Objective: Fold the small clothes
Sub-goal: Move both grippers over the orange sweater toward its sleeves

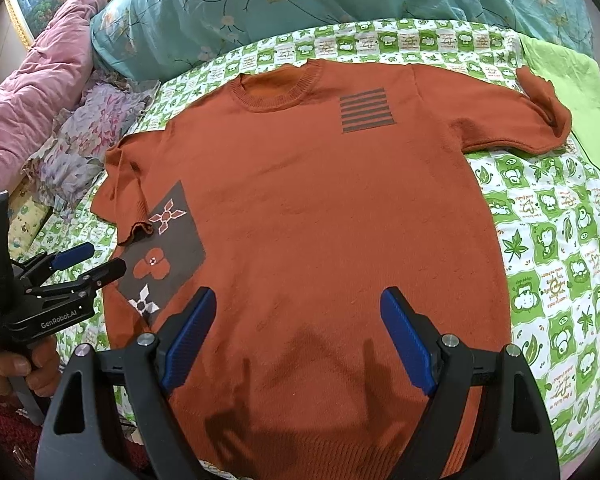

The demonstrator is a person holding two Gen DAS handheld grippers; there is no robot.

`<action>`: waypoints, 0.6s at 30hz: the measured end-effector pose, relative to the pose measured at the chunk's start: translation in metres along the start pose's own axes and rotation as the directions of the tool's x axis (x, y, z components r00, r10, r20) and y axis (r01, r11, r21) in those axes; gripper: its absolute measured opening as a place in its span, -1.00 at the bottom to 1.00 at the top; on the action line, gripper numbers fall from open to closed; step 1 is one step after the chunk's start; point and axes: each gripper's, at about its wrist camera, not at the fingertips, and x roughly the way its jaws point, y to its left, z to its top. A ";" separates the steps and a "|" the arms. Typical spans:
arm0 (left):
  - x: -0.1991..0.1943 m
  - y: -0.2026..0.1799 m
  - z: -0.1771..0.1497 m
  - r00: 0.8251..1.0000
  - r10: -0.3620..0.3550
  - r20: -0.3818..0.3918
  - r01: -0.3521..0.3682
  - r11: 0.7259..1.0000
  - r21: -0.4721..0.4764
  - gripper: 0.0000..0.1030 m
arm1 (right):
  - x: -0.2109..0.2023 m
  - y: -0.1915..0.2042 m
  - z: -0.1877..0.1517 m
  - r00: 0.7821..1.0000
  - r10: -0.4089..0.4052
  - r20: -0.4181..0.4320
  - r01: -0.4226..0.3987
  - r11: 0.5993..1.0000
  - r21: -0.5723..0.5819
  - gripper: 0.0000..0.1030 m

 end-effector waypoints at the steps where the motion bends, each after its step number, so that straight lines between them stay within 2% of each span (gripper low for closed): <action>1: 0.000 0.000 0.000 1.000 0.002 0.003 -0.002 1.000 0.001 0.41 | 0.001 0.000 0.000 1.000 -0.001 -0.002 0.001 1.000 0.000 0.64; 7: 0.002 0.000 0.002 1.000 0.014 0.002 -0.014 1.000 0.012 0.41 | 0.002 0.001 -0.002 1.000 0.008 0.004 -0.008 1.000 0.004 0.64; 15: 0.009 0.004 0.005 0.997 -0.058 -0.043 0.057 0.998 -0.029 0.42 | 0.009 -0.003 0.000 1.000 0.027 -0.011 -0.026 0.999 0.027 0.64; 16: 0.010 0.004 0.006 0.997 -0.057 -0.047 0.056 0.998 -0.026 0.41 | 0.010 -0.003 0.001 0.999 0.036 -0.016 -0.036 0.999 0.036 0.64; 17: 0.011 0.003 0.006 0.997 -0.065 -0.049 0.064 0.998 -0.026 0.39 | 0.009 -0.003 0.002 0.996 0.091 -0.024 -0.089 0.993 0.078 0.64; 18: 0.012 0.003 0.008 0.996 -0.071 -0.049 0.070 0.997 -0.022 0.39 | 0.010 -0.003 0.003 0.996 0.090 -0.023 -0.088 0.993 0.080 0.64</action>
